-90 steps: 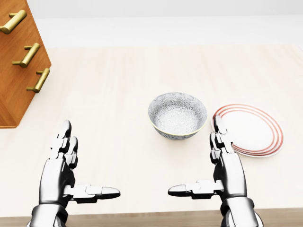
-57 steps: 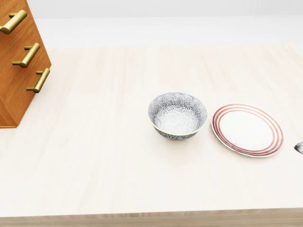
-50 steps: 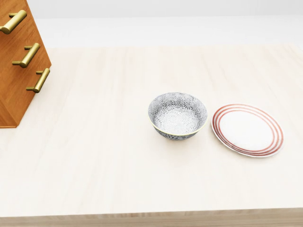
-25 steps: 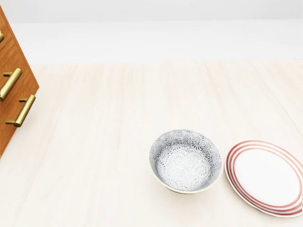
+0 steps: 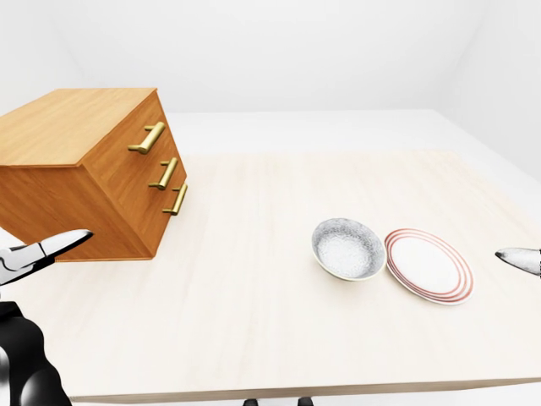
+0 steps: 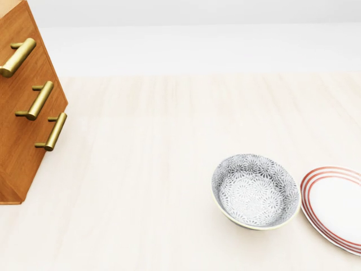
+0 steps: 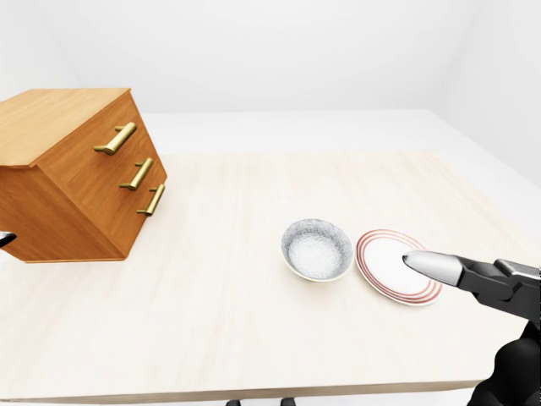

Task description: Put the bowl on top of the cabinet.

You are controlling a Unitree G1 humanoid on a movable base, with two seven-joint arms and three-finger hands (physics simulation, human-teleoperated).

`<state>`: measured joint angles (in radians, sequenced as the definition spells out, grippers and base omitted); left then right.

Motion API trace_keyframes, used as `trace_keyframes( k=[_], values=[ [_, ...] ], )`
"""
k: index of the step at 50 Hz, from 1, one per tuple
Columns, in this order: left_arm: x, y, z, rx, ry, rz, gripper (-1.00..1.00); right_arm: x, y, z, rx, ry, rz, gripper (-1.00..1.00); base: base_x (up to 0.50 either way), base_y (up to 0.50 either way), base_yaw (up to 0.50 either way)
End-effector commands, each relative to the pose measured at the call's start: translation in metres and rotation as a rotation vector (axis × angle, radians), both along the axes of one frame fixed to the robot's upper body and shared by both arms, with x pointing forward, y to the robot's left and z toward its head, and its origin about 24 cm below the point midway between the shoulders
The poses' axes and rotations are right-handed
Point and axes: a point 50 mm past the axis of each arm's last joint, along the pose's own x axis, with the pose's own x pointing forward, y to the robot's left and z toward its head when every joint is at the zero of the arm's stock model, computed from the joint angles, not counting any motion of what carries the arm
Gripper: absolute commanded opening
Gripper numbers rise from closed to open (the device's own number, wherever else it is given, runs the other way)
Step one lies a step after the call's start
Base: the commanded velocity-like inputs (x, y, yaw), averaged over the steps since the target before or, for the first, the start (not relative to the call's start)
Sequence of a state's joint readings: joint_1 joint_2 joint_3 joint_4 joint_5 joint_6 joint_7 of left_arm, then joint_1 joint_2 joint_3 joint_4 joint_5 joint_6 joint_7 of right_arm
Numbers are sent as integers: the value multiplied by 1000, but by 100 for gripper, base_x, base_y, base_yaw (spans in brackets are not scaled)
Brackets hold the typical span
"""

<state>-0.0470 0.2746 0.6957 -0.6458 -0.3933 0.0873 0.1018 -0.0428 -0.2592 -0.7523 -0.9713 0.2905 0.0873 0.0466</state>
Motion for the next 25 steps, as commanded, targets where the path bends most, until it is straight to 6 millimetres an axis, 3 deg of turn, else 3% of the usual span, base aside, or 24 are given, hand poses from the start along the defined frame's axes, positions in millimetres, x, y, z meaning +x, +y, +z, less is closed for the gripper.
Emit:
trace_keyframes(
  k=[1, 25],
  values=[
    [1, -1, -2, 1, 11, -2, 100, 3, 4, -4, -1, 24, 2, 100, 8, 50, 0],
    [2, 0, -5, -2, 24, 1, 100, 1, 2, 1, -14, -6, -1, 100, 9, 50, 0]
  ],
)
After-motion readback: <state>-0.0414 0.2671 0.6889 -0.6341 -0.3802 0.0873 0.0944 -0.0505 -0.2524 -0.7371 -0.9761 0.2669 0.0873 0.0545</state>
